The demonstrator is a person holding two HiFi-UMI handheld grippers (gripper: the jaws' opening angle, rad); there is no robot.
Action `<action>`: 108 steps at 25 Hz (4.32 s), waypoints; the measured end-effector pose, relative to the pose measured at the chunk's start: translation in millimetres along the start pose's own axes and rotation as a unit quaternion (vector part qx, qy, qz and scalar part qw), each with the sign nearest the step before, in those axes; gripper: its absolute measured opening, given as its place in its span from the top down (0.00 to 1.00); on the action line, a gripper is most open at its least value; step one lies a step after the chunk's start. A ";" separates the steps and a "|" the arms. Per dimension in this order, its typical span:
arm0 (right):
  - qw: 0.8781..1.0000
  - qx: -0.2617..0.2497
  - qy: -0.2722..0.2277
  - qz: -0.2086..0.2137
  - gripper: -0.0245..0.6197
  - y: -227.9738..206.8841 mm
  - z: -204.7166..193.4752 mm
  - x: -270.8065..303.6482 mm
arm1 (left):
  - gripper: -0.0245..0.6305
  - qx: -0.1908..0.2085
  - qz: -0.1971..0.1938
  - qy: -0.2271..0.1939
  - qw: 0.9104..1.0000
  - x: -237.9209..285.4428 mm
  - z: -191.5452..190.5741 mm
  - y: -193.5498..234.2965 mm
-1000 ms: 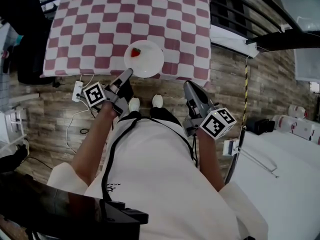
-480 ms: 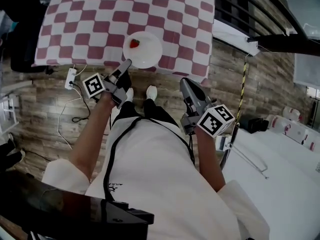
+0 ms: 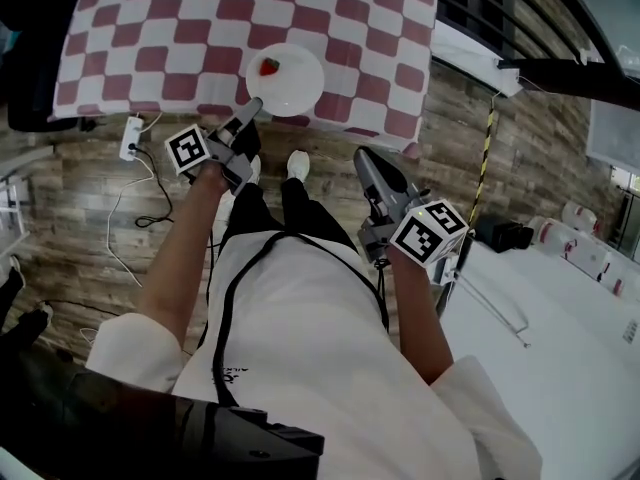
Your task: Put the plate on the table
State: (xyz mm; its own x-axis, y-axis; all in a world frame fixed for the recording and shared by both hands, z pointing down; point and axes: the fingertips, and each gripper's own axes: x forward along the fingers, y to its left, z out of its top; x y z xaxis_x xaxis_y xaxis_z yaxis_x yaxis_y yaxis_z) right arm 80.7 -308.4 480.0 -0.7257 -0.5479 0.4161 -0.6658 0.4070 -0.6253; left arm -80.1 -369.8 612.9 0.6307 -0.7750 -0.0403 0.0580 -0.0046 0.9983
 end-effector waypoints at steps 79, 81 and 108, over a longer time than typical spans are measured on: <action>0.998 0.024 -0.050 -0.022 0.95 -21.9 12.1 -7.5 | 0.67 0.023 0.326 0.021 0.945 18.7 31.4 88.4; 0.998 0.026 -0.054 -0.019 0.95 -21.2 13.6 -8.7 | 0.67 0.025 0.328 0.020 0.944 15.4 30.8 87.3; 0.994 -0.039 -0.079 0.065 0.95 5.2 54.0 -27.5 | 0.95 0.220 0.235 0.030 0.946 -8.6 -5.6 -73.4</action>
State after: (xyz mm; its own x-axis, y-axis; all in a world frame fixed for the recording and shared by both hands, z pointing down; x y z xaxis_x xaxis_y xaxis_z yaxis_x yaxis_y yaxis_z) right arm 106.5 -330.7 429.6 -0.7746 -0.5923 0.2215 -0.5835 0.5344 -0.6115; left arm -85.4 -359.3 539.7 0.5498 -0.7198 0.4238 -0.5593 0.0596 0.8269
